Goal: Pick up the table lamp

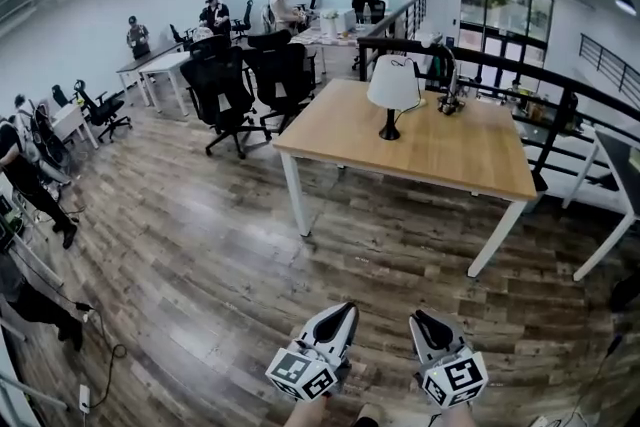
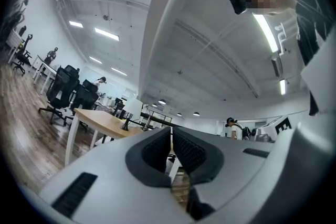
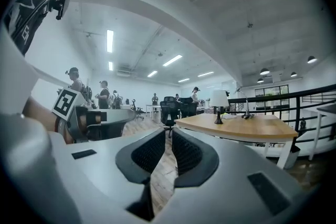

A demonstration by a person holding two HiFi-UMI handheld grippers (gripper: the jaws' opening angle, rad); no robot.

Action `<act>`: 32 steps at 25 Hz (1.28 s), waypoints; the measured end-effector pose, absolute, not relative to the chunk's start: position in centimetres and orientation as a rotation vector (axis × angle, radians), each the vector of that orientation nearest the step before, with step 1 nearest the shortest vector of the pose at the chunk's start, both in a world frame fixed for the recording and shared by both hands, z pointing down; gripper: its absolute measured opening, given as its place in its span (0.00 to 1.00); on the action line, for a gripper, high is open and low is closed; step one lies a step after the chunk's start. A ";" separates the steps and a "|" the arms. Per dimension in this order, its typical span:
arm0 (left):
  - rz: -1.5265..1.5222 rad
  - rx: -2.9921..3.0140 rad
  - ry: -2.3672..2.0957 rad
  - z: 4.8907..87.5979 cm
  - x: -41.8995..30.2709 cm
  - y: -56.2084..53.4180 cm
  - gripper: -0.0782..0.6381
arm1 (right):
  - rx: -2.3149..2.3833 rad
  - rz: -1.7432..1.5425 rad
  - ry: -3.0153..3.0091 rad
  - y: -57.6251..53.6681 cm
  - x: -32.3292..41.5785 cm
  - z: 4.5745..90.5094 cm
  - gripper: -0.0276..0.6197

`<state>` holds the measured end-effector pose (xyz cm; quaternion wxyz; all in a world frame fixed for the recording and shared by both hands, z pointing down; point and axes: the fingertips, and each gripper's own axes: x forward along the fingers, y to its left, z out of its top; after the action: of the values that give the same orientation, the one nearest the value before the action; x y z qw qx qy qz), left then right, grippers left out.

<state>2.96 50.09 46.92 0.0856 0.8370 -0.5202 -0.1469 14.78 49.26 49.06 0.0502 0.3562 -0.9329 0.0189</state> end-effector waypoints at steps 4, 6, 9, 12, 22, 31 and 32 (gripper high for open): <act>-0.451 2.491 -1.544 46.8 3.5 46.9 0.13 | 1.071 0.055 -2.847 46.4 14.9 48.9 0.13; -0.455 2.499 -1.540 46.7 3.9 45.7 0.13 | 1.070 0.056 -2.857 45.3 15.1 48.8 0.13; -0.460 2.516 -1.526 46.4 4.7 44.5 0.13 | 1.082 0.079 -2.888 44.1 15.5 48.4 0.13; -0.446 2.513 -1.527 46.8 4.8 43.3 0.13 | 1.079 0.117 -2.894 42.8 15.5 48.9 0.13; -0.418 2.530 -1.516 46.8 2.8 37.0 0.13 | 1.100 0.146 -2.893 37.1 12.8 49.3 0.13; -0.388 2.592 -1.465 45.8 -0.1 27.1 0.13 | 1.181 0.118 -2.877 27.6 9.0 48.1 0.13; -0.387 2.592 -1.463 45.8 -0.5 26.2 0.13 | 1.183 0.116 -2.877 26.8 8.6 48.1 0.13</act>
<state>-0.46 26.20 45.76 0.0699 0.8614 -0.4863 -0.1287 8.55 26.75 48.08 0.0144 0.3800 -0.9241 0.0373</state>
